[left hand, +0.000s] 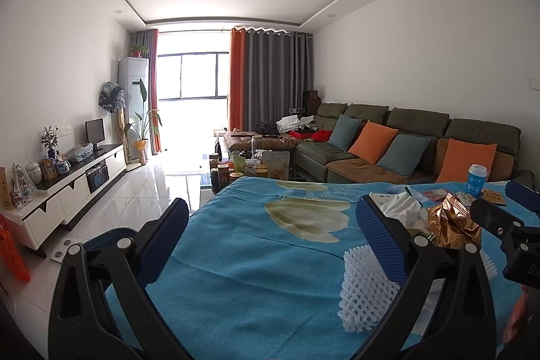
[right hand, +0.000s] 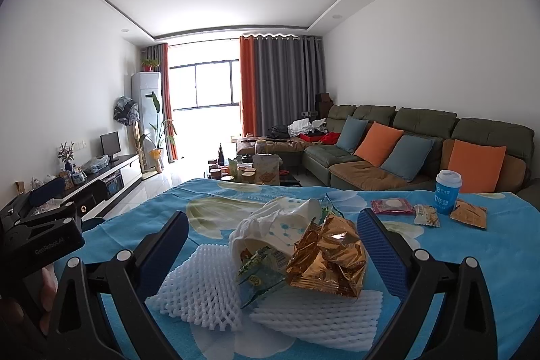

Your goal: Collect trash

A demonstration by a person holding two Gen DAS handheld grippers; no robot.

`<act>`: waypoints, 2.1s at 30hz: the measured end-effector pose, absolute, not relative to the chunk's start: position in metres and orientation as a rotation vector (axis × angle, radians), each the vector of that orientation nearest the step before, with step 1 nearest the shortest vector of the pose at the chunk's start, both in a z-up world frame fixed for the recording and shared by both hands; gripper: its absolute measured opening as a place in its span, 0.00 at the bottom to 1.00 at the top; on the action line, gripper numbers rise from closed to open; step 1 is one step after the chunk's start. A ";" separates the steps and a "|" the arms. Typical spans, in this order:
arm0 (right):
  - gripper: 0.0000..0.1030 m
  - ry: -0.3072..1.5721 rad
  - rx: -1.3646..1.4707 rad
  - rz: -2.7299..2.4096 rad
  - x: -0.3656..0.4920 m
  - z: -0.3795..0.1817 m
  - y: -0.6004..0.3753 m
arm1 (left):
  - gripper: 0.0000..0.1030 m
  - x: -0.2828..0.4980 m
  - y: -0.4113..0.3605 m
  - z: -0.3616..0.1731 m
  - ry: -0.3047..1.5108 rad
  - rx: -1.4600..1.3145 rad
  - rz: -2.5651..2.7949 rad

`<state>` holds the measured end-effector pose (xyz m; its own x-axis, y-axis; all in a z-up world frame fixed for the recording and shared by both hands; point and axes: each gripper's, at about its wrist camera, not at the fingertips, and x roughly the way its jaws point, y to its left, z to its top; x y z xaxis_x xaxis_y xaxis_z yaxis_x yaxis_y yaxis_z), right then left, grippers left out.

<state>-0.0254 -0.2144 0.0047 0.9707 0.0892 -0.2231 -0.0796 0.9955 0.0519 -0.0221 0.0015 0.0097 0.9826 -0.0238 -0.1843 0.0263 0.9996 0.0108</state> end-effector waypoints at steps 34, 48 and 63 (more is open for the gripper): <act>0.94 0.228 0.054 0.095 -0.024 0.001 -0.215 | 0.95 -0.021 0.001 0.007 0.191 0.012 -0.034; 0.94 0.230 0.057 0.103 -0.021 0.000 -0.214 | 0.95 -0.020 0.002 0.002 0.198 0.013 -0.036; 0.94 0.278 0.070 0.103 -0.010 -0.003 -0.226 | 0.95 -0.010 0.004 -0.004 0.269 0.012 -0.081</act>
